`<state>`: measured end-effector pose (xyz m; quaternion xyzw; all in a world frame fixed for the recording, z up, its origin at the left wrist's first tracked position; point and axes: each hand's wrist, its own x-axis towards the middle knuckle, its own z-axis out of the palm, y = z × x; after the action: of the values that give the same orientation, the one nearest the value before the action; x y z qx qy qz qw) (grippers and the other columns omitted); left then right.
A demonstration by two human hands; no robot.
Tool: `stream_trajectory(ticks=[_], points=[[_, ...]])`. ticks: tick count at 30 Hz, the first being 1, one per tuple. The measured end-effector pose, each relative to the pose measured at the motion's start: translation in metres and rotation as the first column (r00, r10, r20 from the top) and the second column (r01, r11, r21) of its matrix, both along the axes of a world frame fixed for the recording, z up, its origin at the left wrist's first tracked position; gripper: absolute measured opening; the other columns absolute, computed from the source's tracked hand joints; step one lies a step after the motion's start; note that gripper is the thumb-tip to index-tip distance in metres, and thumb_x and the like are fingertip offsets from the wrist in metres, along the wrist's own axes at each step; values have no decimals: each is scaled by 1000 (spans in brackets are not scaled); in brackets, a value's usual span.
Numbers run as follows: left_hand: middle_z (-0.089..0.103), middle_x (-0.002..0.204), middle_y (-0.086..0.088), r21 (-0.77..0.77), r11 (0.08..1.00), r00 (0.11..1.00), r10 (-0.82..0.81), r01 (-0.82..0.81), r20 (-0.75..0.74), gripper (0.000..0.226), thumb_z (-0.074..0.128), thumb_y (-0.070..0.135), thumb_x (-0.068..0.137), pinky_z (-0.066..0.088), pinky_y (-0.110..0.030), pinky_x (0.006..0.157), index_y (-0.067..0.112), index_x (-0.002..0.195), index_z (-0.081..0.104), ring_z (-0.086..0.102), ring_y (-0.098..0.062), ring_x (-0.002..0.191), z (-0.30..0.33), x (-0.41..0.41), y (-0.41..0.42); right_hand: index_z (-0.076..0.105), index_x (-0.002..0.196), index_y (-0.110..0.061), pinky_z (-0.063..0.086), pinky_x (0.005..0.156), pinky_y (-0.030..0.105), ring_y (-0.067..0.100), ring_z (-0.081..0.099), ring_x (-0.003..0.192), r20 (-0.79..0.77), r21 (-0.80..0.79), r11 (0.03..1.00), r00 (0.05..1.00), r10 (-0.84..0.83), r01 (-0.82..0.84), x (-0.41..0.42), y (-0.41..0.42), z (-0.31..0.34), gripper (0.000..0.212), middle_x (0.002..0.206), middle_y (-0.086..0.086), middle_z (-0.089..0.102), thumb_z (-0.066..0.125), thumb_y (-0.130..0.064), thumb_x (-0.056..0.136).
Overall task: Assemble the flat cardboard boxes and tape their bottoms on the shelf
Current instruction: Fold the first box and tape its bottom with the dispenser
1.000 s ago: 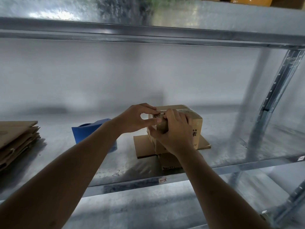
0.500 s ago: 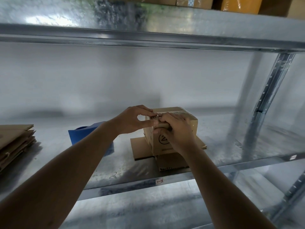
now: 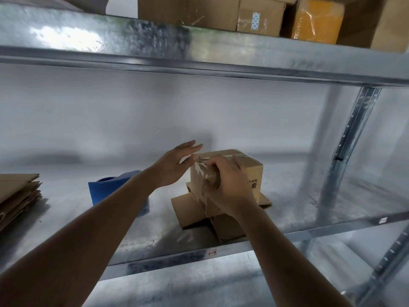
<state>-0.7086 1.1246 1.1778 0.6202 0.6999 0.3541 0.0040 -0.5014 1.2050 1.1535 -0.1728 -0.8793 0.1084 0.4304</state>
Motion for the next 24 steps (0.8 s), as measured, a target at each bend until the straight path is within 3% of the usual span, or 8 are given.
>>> stream_trajectory(ticks=[2, 5, 7, 10, 13, 17, 21, 24], points=[[36, 164, 9, -39, 999, 999, 36, -35, 38, 42, 45, 32, 110, 27, -28, 122, 33, 152, 50, 33, -7, 149, 1, -2, 2, 48, 143, -22, 28, 123, 54, -19, 34, 105, -24, -95, 994, 998, 58, -60, 7, 5, 1, 59, 106, -29, 53, 69, -22, 88], [55, 150, 7, -50, 998, 998, 41, -38, 54, 38, 48, 28, 110, 35, -27, 117, 26, 146, 58, 49, -11, 139, 2, 1, 4, 41, 152, -25, 11, 125, 57, -33, 35, 112, -1, -68, 996, 999, 53, -53, 15, 16, 2, 71, 118, -18, 63, 68, -16, 87], [63, 141, 9, -37, 999, 999, 12, -10, 49, 35, 52, 26, 108, 41, -32, 115, 24, 142, 62, 56, -7, 130, 0, 4, 5, 42, 150, -31, 4, 127, 51, -24, 40, 121, 37, -88, 996, 999, 21, -17, 18, 23, 1, 66, 120, -15, 66, 62, -19, 88], [67, 135, 10, -7, 1000, 999, 0, 0, 41, 33, 56, 25, 107, 46, -30, 110, 23, 138, 66, 61, -5, 121, 1, 10, 6, 44, 147, -35, -3, 127, 47, 9, 58, 124, 61, -7, 999, 997, -48, 48, 22, 28, -2, 61, 121, -14, 67, 43, -24, 87], [71, 124, 9, 12, 1000, 1000, -8, 9, -25, 29, 55, 22, 107, 47, -22, 101, 23, 131, 71, 63, -5, 112, 4, 16, 5, 48, 144, -33, -10, 127, 43, 11, 55, 129, 58, 48, 987, 986, -157, 154, 28, 31, -5, 61, 132, -10, 64, 30, -28, 86], [71, 107, 13, 66, 996, 994, -45, 51, -95, 23, 62, 19, 103, 41, -5, 84, 20, 121, 77, 62, 11, 96, 7, 22, 5, 60, 132, -34, 3, 125, 44, 11, 55, 127, 31, 109, 981, 985, -167, 163, 29, 35, -12, 47, 132, -11, 60, 34, -42, 94], [74, 111, 7, 48, 999, 1000, -15, 17, -26, 23, 61, 21, 104, 54, -30, 93, 21, 119, 78, 68, -7, 103, 7, 21, 4, 68, 130, -37, 14, 123, 50, 11, 58, 122, -56, 192, 962, 981, -186, 193, 26, 40, -22, 32, 127, -11, 63, 52, -44, 103], [74, 113, 5, 42, 999, 1000, -5, 5, -9, 24, 59, 19, 105, 55, -34, 96, 20, 120, 77, 68, -12, 105, 5, 24, 4, 58, 145, -36, 4, 125, 57, 21, 47, 144, -21, 265, 930, 966, -259, 255, 28, 44, -34, 38, 149, -7, 56, 46, -36, 109]])
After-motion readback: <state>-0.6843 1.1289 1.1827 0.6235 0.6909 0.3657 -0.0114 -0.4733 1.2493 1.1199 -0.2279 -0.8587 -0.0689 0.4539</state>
